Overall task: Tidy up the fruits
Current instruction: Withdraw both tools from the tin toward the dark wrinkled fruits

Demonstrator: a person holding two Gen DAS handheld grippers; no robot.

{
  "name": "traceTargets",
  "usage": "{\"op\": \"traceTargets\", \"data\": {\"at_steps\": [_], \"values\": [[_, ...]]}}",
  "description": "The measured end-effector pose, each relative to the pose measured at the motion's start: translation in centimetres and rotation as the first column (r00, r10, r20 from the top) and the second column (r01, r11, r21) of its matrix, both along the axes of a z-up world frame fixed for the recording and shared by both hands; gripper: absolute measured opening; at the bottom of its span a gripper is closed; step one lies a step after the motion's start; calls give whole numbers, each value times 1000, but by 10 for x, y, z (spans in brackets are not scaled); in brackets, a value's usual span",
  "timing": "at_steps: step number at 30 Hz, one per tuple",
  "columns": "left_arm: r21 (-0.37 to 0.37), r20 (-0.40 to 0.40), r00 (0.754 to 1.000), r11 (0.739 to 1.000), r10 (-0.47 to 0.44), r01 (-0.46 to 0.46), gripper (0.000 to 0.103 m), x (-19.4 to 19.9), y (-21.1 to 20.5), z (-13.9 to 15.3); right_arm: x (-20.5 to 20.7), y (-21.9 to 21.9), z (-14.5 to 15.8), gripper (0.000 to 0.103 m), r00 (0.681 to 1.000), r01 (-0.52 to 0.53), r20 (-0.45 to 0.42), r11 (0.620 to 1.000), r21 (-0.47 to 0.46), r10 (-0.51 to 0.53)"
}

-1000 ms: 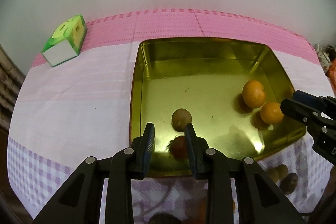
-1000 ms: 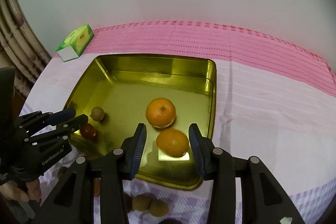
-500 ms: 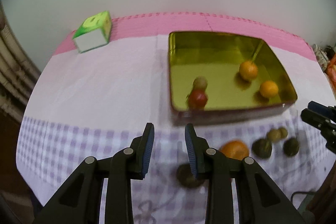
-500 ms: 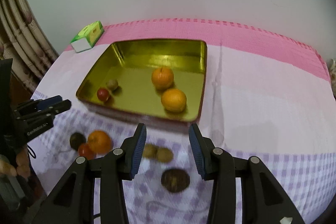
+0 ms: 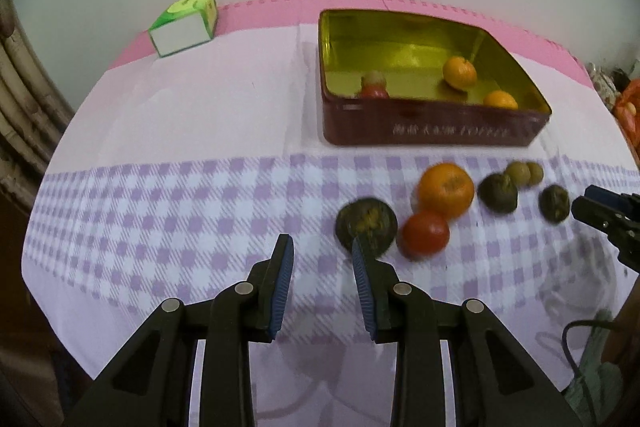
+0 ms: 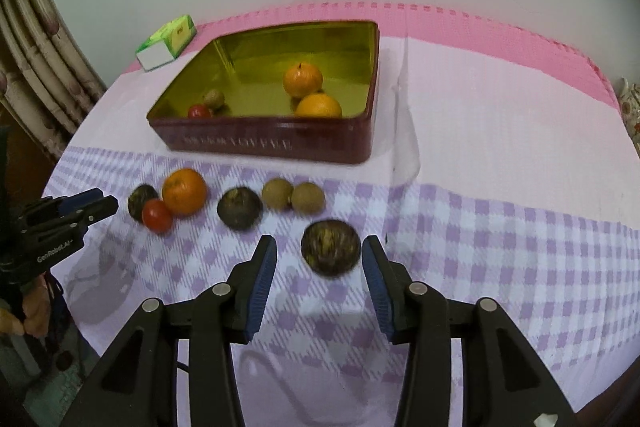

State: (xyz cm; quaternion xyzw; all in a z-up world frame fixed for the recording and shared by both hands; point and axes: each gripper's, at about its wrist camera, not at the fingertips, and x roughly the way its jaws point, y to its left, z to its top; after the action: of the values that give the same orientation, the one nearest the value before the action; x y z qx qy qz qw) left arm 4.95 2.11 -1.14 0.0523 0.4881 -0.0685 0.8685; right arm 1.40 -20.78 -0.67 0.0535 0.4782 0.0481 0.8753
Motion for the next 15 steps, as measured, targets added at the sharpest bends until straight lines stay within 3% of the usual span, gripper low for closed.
{"op": "traceTargets", "data": {"at_steps": [15], "values": [[-25,-21,999,999,-38,38,32,1,-7,-19,3,-1,-18,44,999,2,-36,1000,-9,-3]]}}
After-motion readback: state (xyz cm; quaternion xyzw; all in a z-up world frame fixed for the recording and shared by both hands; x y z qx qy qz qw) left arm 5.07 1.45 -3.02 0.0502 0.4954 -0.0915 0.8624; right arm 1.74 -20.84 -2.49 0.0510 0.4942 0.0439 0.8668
